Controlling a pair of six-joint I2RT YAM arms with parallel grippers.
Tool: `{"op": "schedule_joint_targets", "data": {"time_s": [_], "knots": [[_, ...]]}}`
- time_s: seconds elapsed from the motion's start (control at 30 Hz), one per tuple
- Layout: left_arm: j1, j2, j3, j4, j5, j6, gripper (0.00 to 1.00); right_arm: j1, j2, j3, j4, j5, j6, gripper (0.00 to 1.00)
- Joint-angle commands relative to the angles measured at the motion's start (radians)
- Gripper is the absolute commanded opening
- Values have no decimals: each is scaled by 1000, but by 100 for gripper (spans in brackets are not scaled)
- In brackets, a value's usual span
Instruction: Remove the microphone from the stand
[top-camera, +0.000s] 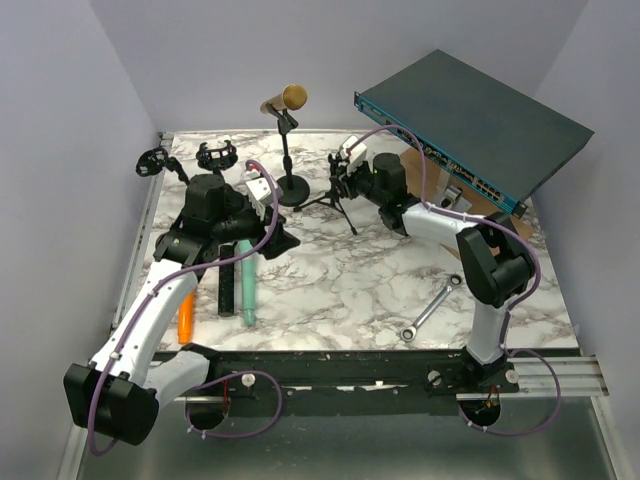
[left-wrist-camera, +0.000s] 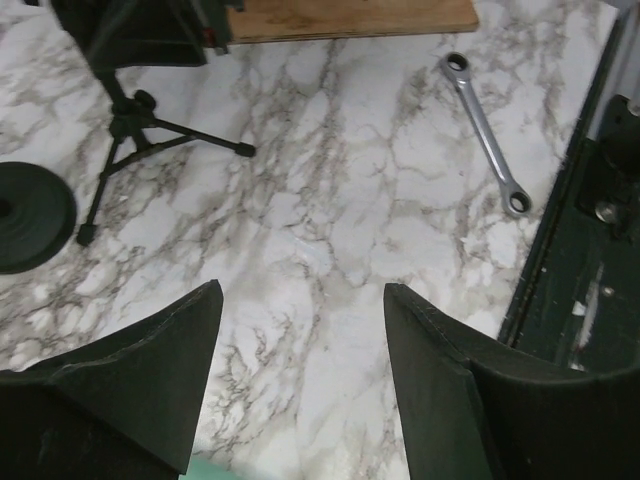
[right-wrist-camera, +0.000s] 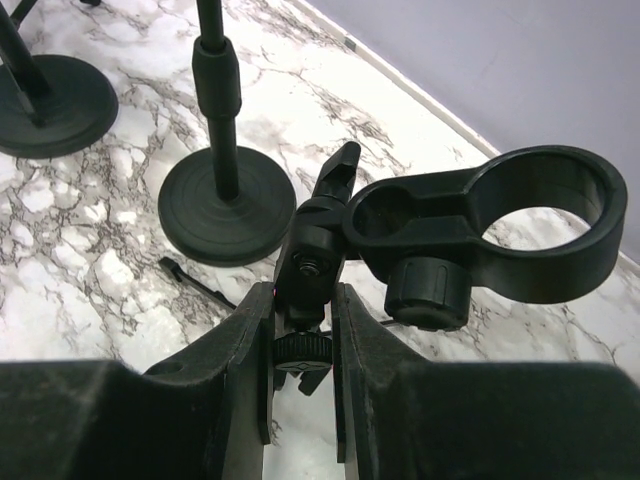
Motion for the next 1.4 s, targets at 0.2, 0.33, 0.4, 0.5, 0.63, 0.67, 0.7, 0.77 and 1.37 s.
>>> {"op": "schedule_joint_targets", "data": {"time_s": [0.2,0.33,0.4,0.5,0.63,0.67,0.7,0.77,1.37], "knots": [[8,33,19,218,-354,-97,70,-18,-76,-62,-16,55,-95,42],[9,71,37,252,-389,-108,70,-19,-95,-78,-41,45,-97,56],[14,81,40,263,-396,-118,71,-19,-110,-87,-66,29,-93,67],[25,83,42,263,-392,-133,74,-19,-135,-89,-133,20,-82,79],[51,54,37,251,-402,-142,84,-19,-207,-126,-176,8,-58,90],[59,44,34,247,-404,-139,86,-19,-227,-140,-181,-1,-47,93],[65,33,32,244,-406,-137,89,-19,-251,-148,-195,-13,-38,98],[81,7,22,244,-413,-126,93,-17,-291,-152,-244,-47,-17,100],[150,-98,23,163,-469,-123,99,184,-363,93,-427,39,31,100]]}}
